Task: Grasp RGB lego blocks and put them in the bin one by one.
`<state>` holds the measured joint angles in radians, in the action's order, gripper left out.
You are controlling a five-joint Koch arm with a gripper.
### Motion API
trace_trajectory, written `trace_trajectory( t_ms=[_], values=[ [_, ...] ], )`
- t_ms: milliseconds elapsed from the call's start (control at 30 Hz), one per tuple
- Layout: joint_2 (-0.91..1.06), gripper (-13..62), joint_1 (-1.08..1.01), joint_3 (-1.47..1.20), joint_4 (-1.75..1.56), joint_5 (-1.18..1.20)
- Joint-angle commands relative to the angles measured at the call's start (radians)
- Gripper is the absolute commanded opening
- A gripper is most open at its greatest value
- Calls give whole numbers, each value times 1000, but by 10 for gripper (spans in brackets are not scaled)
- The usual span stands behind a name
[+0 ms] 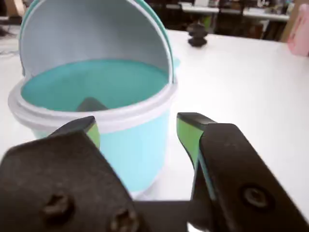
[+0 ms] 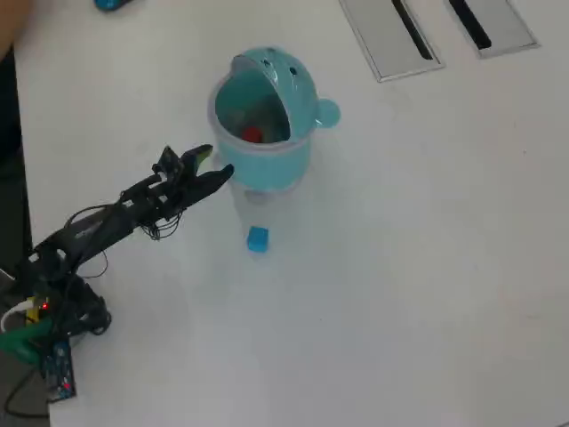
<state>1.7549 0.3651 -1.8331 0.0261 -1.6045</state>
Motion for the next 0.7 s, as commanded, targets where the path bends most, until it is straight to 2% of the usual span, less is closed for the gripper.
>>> trace_trajectory(
  t_ms=[0, 667],
  values=[
    [60, 294, 12, 21, -25, -34],
    [302, 295, -60, -348, -132, -64]
  ],
)
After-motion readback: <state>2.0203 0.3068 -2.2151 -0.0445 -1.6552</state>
